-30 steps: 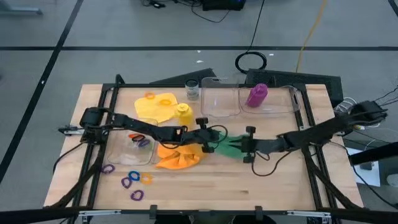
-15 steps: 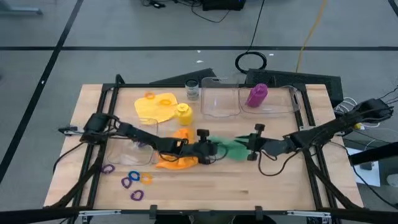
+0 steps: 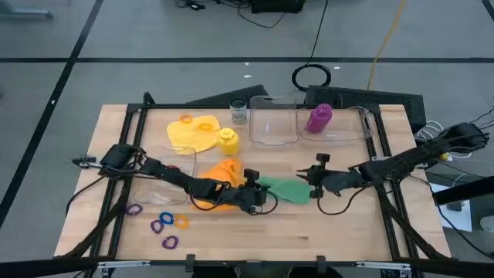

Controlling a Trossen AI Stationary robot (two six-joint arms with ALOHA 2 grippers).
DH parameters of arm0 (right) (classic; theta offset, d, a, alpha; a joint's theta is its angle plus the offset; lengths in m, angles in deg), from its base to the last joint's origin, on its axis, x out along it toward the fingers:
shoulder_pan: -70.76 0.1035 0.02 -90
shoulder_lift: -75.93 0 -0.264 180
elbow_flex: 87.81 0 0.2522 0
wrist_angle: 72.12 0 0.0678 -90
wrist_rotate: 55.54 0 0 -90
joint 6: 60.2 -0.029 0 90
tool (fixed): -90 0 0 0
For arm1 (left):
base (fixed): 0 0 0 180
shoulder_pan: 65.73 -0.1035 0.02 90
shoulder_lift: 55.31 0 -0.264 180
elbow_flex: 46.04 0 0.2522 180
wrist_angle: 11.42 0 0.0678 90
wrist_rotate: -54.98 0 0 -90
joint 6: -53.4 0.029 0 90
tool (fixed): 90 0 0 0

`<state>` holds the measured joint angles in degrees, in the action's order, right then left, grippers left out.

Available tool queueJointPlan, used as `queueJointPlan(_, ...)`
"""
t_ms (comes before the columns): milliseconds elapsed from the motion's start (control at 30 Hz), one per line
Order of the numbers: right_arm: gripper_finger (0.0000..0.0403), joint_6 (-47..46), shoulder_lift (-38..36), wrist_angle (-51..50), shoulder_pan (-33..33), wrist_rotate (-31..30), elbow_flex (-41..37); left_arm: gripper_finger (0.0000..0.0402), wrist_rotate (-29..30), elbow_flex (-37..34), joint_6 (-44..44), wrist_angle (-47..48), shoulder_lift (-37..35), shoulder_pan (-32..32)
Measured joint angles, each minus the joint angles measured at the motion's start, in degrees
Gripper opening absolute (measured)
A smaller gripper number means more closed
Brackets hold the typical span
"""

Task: Pick & Place Sports Items
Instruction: Fold the green towel

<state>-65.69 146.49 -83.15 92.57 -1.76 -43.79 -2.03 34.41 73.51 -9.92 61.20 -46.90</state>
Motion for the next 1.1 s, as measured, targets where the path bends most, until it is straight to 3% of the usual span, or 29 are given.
queueJointPlan(133, 0.0047, -2.48, 0.07, 0.34, 0.68, 7.37, 0.0, 0.0, -1.06, 0.0, -0.71, -0.01, 0.0, -0.02)
queueJointPlan(333, 0.0047, -4.15, 0.99, 1.46, 2.92, 7.93, 0.0, 0.0018, -5.82, 0.0, -3.59, 0.1, -0.07, -0.72)
queueJointPlan(567, 0.0047, -1.73, 4.63, 8.74, 4.2, 8.1, 0.0, 0.011, -13.72, 0.0, -7.17, 0.63, -0.71, -2.56)
queueJointPlan(800, 0.0047, -1.35, 10.99, 14.42, 4.06, 12.51, 0.0, 0.0209, -15.0, 0.0, -11.14, 7.11, -6.91, -2.73)
queueJointPlan(1100, 0.0047, -4.36, 17.44, 13.35, 4.06, 17.72, 0.0, 0.0251, -16.43, 0.02, -11.23, 9.06, -12.09, -3.91)
